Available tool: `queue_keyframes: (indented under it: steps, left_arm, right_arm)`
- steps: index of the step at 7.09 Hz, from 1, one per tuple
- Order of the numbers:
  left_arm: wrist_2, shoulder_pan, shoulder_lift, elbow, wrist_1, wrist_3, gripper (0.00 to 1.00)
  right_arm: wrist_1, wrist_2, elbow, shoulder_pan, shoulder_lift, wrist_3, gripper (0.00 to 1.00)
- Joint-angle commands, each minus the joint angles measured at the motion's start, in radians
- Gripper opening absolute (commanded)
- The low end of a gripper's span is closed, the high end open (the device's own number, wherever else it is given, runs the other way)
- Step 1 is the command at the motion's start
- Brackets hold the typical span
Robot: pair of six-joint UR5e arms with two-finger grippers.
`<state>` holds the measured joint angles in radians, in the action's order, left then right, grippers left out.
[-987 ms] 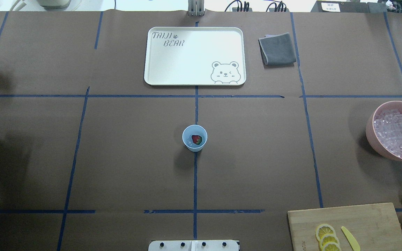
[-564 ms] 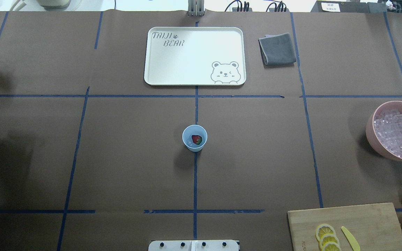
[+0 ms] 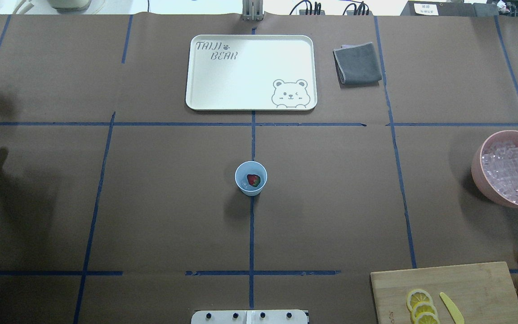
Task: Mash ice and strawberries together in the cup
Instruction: 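Grasp the metal pestle beside the cup rack with the left gripper, then carry the pestle with the left gripper over the light-blue cup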
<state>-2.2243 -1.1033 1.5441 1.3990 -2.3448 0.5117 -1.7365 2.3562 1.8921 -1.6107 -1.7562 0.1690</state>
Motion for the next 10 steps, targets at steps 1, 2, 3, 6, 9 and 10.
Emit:
queue_keyframes:
  steps: [1,2,3,6,9,10]
  left_arm:
    - [-0.002,-0.013,0.054,0.064,-0.002,-0.01,0.0]
    - [-0.003,-0.015,0.088,0.108,-0.007,-0.054,0.0]
    - [0.0,-0.015,0.126,0.135,-0.052,-0.111,0.02]
    - [0.003,0.011,0.34,0.152,-0.186,-0.06,0.07]
    - [0.027,0.176,0.438,0.199,-0.386,0.014,0.0]
    - [0.069,0.231,0.464,0.199,-0.483,0.034,0.0]
  right_arm:
    - [0.0,0.0,0.005,0.0,0.0,0.0,0.99]
    - [0.0,0.0,0.004,0.0,0.0,0.0,0.99]
    - [0.0,0.0,0.005,0.0,0.0,0.0,0.99]
    - [0.0,0.0,0.002,0.0,-0.005,0.0,0.99]
    - [0.0,0.0,0.002,0.0,0.001,0.001,0.99]
    - [0.0,0.0,0.001,0.0,0.001,0.001,0.99]
